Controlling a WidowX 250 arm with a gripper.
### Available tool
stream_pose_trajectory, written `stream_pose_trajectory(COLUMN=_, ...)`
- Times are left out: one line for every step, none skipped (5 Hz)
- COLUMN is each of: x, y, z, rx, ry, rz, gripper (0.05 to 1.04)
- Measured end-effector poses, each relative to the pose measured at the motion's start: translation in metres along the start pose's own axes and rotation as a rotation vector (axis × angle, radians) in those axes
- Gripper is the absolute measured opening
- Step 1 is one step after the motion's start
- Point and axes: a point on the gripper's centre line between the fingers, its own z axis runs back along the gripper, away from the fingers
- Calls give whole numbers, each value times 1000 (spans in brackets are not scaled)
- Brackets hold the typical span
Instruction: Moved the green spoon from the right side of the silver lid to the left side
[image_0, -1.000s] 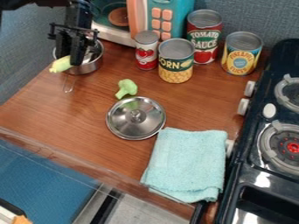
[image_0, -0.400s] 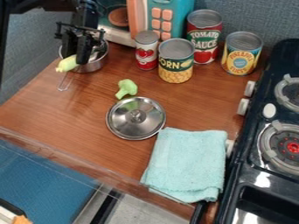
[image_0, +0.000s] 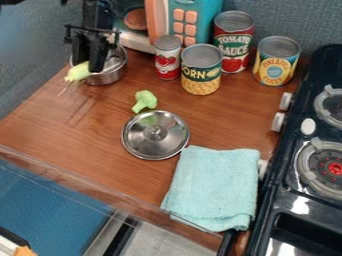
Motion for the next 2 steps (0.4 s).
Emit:
stream_pose_trajectory(x=-4, y=-2, z=10, rx=-1, ry=-28, rz=-17, gripper=379)
stream_pose_trajectory(x=-13, y=-6, z=18, rx=-10, ry=-40, rz=-26, gripper=379)
